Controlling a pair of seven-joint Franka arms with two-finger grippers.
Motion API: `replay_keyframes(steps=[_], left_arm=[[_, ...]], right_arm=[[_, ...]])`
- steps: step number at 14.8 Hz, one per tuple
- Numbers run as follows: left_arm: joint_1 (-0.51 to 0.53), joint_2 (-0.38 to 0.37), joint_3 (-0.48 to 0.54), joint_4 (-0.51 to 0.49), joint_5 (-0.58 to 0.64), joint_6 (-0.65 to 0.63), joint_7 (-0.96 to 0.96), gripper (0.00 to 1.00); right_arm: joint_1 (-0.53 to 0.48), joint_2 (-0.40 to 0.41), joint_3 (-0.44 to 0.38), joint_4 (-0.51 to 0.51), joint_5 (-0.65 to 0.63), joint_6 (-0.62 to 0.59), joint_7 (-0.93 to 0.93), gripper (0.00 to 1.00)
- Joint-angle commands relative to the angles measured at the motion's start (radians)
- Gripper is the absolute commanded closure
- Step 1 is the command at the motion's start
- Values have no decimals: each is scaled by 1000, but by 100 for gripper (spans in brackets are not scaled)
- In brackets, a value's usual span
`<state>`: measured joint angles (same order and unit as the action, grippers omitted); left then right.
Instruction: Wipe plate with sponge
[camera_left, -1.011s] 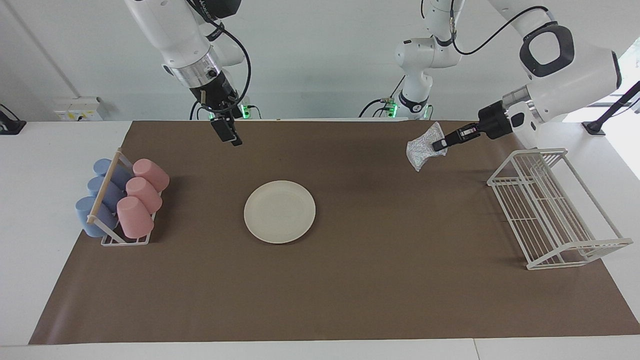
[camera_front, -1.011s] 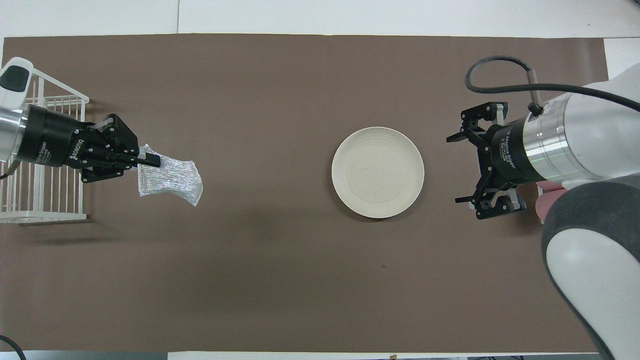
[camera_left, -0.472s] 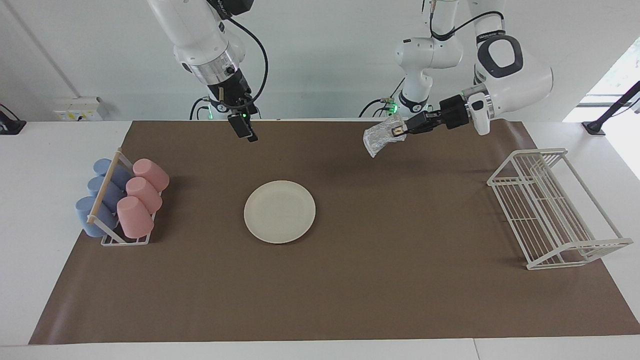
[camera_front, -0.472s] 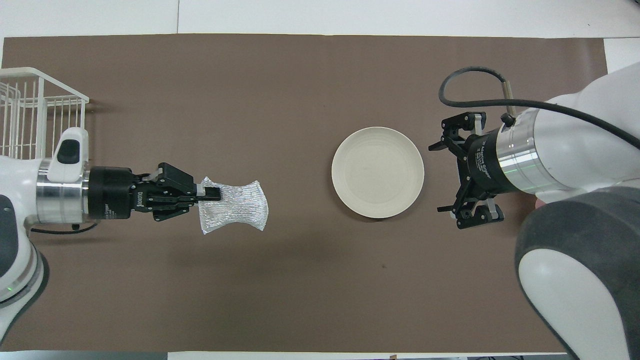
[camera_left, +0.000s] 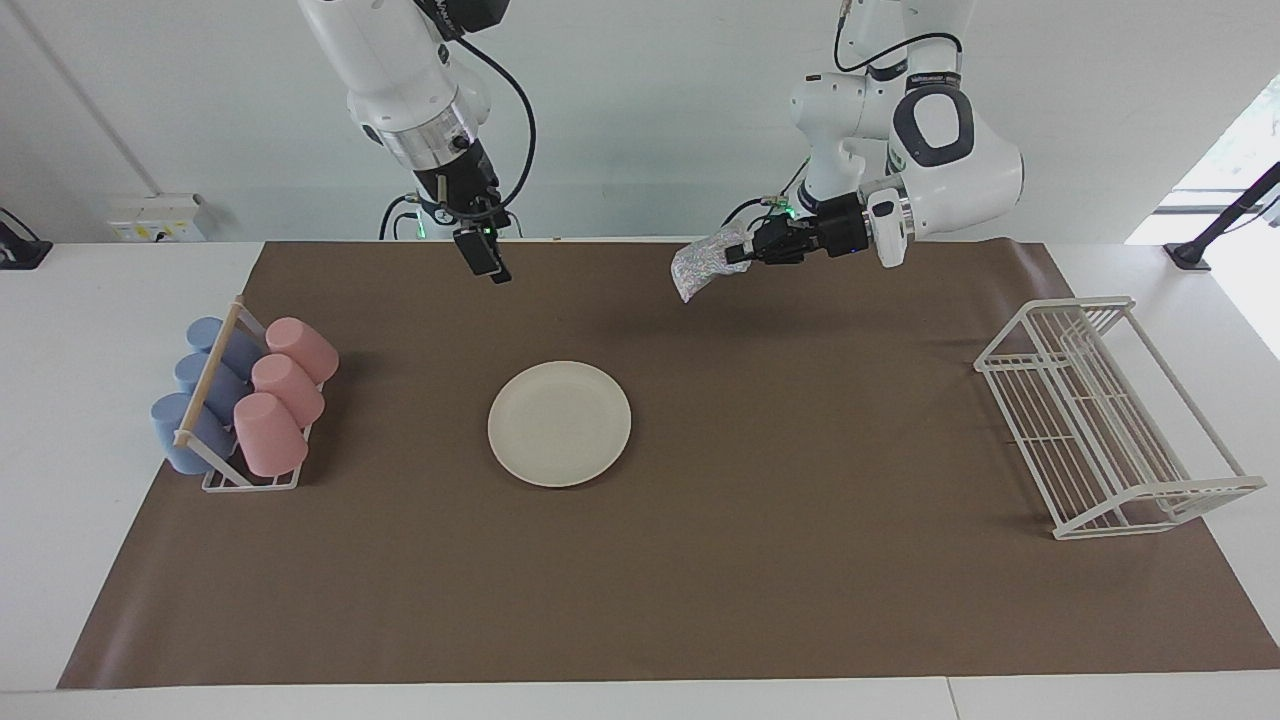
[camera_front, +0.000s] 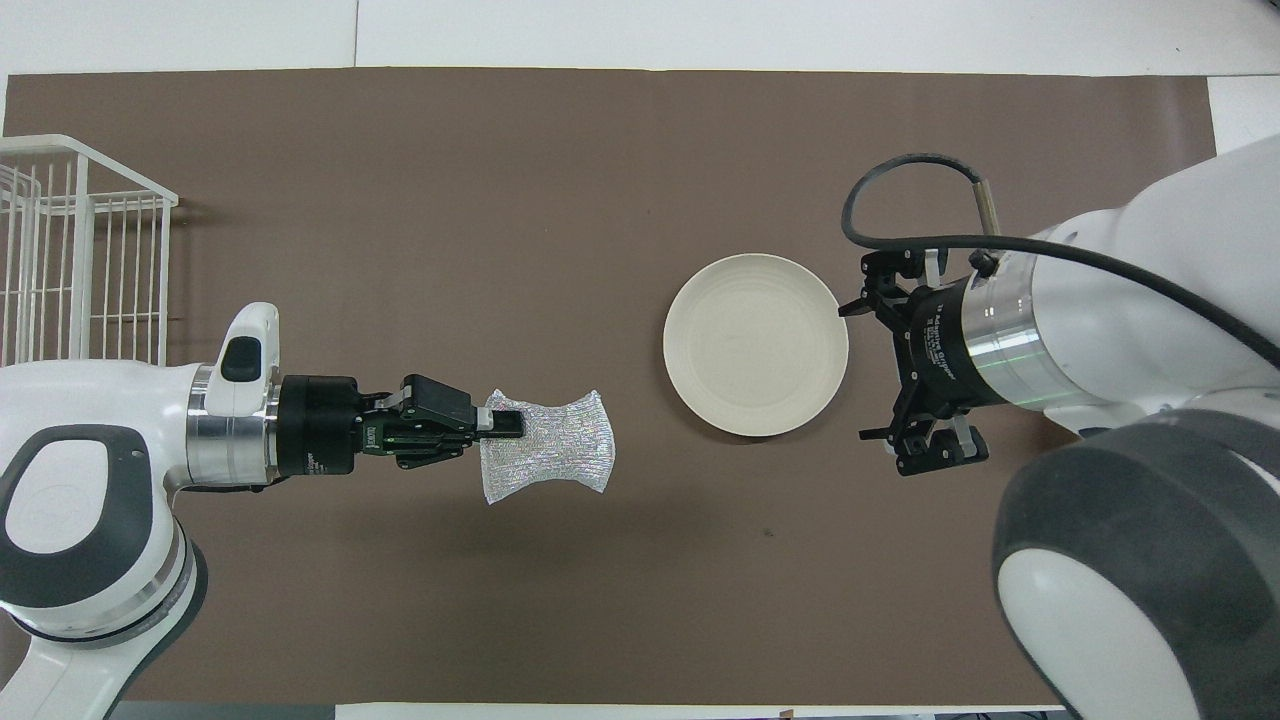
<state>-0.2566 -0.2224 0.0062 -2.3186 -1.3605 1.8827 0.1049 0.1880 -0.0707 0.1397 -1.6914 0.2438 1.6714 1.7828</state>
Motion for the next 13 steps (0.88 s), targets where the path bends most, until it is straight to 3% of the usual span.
replay_keyframes(steps=[1, 4, 6, 8, 10, 13], left_arm=[[-21, -18, 15, -41, -72, 15, 77, 100], [-53, -14, 15, -47, -109, 26, 121, 100], [-59, -14, 15, -54, -120, 29, 124, 100], [-90, -14, 15, -56, -143, 50, 139, 100], [-128, -14, 15, -58, -158, 87, 157, 100], [-135, -14, 14, -59, -201, 93, 161, 100]], right_arm=[[33, -17, 8, -22, -33, 30, 205, 0], [103, 21, 8, 13, -104, 12, 277, 0], [154, 145, 6, 172, -127, -120, 286, 0], [185, 183, 6, 246, -139, -156, 372, 0], [188, 196, 8, 254, -127, -151, 475, 0], [300, 215, 4, 237, -156, -87, 525, 0]])
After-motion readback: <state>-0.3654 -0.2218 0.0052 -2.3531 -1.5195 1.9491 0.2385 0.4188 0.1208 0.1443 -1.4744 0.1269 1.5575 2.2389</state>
